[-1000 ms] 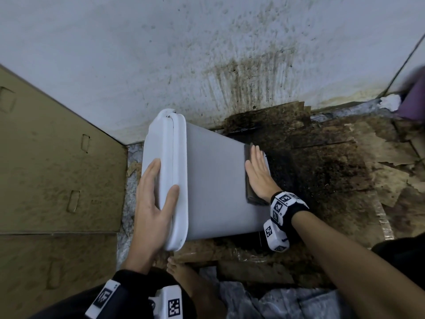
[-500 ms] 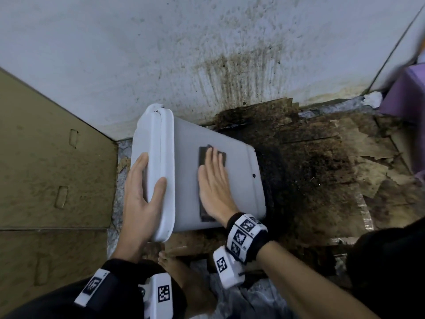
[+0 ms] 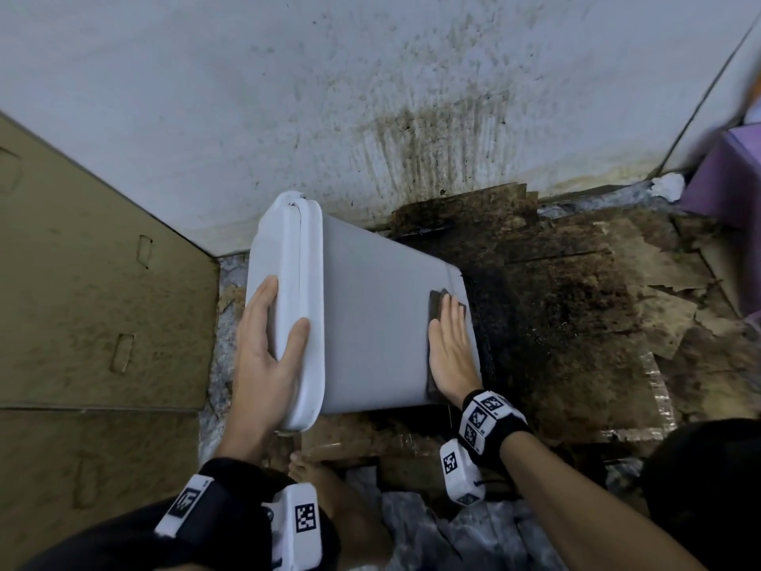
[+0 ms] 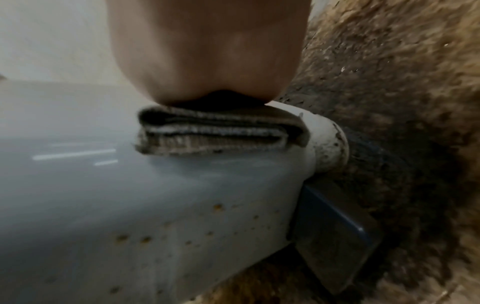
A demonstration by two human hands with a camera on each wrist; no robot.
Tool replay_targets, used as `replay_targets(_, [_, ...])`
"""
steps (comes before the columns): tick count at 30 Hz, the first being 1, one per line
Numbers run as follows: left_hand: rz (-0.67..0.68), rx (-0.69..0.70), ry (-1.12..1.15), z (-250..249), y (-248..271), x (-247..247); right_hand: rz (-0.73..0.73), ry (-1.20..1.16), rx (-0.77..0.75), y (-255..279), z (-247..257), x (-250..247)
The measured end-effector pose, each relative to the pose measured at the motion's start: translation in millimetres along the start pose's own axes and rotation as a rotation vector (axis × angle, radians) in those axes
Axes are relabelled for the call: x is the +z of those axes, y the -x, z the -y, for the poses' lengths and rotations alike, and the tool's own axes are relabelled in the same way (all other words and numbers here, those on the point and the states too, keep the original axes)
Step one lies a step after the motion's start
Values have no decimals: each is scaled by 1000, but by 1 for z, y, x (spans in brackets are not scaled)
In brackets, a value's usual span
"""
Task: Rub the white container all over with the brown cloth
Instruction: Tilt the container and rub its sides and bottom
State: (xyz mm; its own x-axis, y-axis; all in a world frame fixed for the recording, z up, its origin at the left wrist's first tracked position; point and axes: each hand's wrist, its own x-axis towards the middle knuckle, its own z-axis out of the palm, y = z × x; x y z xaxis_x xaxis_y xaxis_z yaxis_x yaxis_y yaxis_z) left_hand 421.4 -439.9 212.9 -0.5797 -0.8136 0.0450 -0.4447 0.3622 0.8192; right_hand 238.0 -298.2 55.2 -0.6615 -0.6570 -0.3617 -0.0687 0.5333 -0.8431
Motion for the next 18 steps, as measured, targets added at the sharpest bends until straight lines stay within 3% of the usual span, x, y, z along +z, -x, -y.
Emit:
replay_targets(5, [-11, 12, -40, -6, 1, 4, -24, -15, 27, 13, 35, 9])
replay_targets(12, [-1, 17, -106, -8, 1, 3, 141, -88, -282, 59, 121, 29])
replay_targets(18, [-1, 15, -92, -10, 2, 4, 83, 40, -452, 60, 96, 19])
